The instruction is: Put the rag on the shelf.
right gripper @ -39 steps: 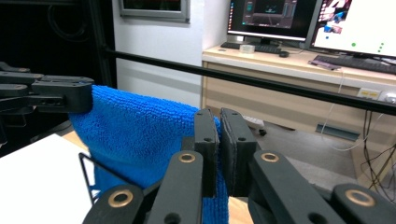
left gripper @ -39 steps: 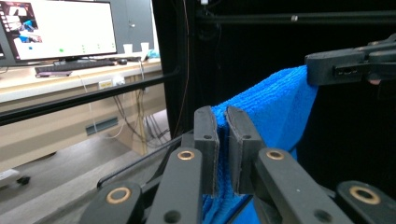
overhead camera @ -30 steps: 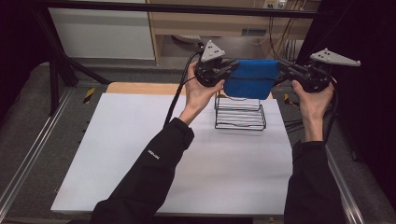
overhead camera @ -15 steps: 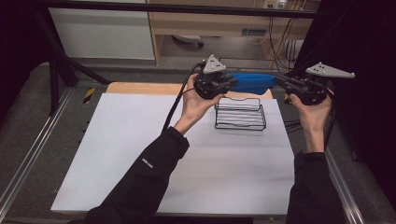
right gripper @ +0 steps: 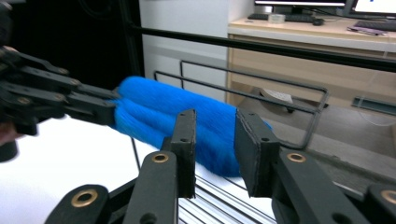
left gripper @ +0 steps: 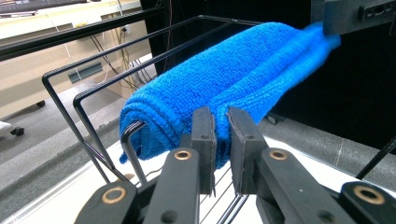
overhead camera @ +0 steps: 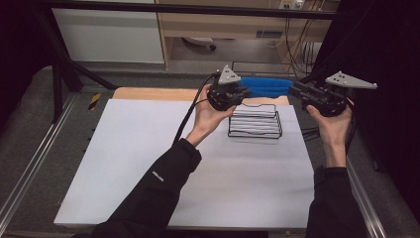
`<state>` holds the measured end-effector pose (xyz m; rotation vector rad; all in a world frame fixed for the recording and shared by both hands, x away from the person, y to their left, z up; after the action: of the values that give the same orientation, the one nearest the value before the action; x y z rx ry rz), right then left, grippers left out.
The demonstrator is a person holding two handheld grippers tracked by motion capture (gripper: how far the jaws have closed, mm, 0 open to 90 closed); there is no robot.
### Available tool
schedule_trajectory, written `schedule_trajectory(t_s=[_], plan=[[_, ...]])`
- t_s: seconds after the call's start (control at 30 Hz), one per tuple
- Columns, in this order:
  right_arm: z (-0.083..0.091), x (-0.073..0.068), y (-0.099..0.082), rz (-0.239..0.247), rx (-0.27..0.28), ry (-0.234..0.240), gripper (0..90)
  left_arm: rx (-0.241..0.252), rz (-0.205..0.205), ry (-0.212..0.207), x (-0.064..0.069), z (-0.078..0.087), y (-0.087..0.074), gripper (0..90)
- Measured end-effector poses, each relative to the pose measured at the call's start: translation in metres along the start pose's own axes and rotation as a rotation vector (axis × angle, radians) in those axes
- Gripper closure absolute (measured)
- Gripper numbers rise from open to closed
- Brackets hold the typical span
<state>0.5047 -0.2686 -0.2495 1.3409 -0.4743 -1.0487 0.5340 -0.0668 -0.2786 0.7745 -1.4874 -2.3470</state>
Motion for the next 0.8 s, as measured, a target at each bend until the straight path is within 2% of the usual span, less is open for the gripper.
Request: schedule_trajectory(t_s=[0.13, 0.27, 0.43, 0.6, 0.73, 0.8], plan=[[-0.007, -0.004, -0.006, -0.030, -0.032, 0.033, 79.8, 0.003, -0.008, -0.002, 0.002, 0.000, -0.002, 80.9], [-0.013, 0.000, -0.016, -0.061, -0.069, 0.025, 87.3, 0.001, -0.011, -0.015, 0.004, 0.001, -0.005, 79.6], [-0.018, 0.006, -0.028, -0.072, -0.100, 0.009, 89.0, -0.003, -0.007, -0.028, 0.007, 0.006, -0.003, 72.3], [-0.022, 0.010, -0.034, -0.075, -0.107, -0.002, 89.2, 0.020, 0.005, -0.047, 0.010, 0.015, 0.007, 65.5], [-0.025, 0.010, -0.038, -0.059, -0.122, -0.022, 87.8, 0.035, 0.011, -0.053, 0.011, 0.017, 0.015, 64.0], [-0.027, 0.011, -0.040, -0.051, -0.124, -0.027, 86.6, 0.010, 0.016, -0.060, 0.012, 0.015, 0.012, 66.7]])
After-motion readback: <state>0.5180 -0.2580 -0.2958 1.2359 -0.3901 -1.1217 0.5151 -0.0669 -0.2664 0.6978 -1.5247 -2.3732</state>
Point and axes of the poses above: each handheld gripper's, and its own axes: z roughly backward along the jaws, y roughly out of its top, x roughly to its right, the point moved 7 cm from there along -z, roughly forward along the jaws, and after that the axes turned 15 degrees about -z, right-handed, at the moved point
